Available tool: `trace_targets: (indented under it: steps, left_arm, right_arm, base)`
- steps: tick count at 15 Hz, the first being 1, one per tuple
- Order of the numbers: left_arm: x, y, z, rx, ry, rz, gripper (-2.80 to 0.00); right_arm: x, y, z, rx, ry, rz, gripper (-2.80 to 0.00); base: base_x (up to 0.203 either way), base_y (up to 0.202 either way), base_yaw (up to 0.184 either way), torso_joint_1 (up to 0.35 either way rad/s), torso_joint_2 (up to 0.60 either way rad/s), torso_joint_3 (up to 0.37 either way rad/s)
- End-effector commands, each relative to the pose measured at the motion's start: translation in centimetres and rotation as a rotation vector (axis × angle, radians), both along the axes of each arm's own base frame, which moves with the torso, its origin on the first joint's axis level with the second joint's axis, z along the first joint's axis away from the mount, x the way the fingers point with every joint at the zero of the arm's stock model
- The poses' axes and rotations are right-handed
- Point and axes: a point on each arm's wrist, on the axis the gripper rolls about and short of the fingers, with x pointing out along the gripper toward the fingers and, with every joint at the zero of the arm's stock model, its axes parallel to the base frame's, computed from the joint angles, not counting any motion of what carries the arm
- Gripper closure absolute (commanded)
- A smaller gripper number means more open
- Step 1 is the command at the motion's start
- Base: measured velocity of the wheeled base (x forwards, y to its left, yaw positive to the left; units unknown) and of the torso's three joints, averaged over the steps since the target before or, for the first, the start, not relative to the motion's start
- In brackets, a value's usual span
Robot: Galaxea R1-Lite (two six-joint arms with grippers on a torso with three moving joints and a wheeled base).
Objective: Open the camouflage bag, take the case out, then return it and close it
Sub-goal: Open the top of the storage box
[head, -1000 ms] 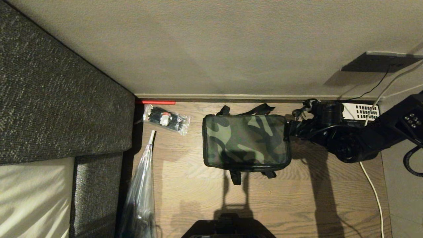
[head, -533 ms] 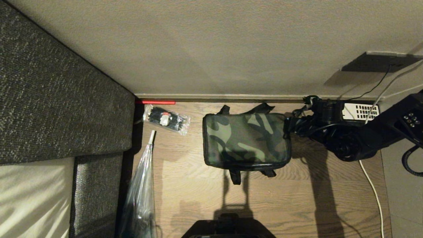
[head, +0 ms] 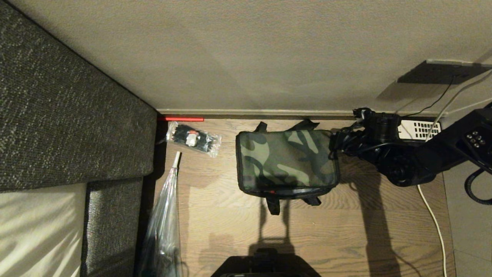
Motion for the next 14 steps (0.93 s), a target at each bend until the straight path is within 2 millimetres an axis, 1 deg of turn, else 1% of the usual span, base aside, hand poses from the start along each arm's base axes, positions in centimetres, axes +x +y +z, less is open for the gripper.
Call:
trace_targets:
  steps: [1, 3, 5, 7, 14]
  left_arm:
    - [0.0, 0.0, 0.0, 0.0, 0.0, 0.001, 0.0]
    - [0.0, 0.0, 0.0, 0.0, 0.0, 0.001, 0.0]
    - [0.0, 0.0, 0.0, 0.0, 0.0, 0.001, 0.0]
    - [0.0, 0.0, 0.0, 0.0, 0.0, 0.001, 0.0]
    - [0.0, 0.0, 0.0, 0.0, 0.0, 0.001, 0.0]
  right_arm:
    - [0.1, 0.1, 0.0, 0.005, -0.022, 0.022, 0.0]
    - [0.0, 0.3, 0.0, 0.013, -0.022, 0.024, 0.0]
    - [-0.4, 0.4, -0.8, 0.021, 0.013, 0.028, 0.0]
    - [-0.5, 0.3, -0.9, 0.022, 0.016, 0.033, 0.0]
    - [-1.8, 0.0, -2.4, 0.027, 0.095, 0.058, 0.0]
  base:
    - [0.0, 0.0, 0.0, 0.0, 0.0, 0.0]
    - [0.0, 0.0, 0.0, 0.0, 0.0, 0.0]
    - [0.0, 0.0, 0.0, 0.0, 0.0, 0.0]
    - [0.0, 0.0, 0.0, 0.0, 0.0, 0.0]
    - [0.0, 0.0, 0.0, 0.0, 0.0, 0.0]
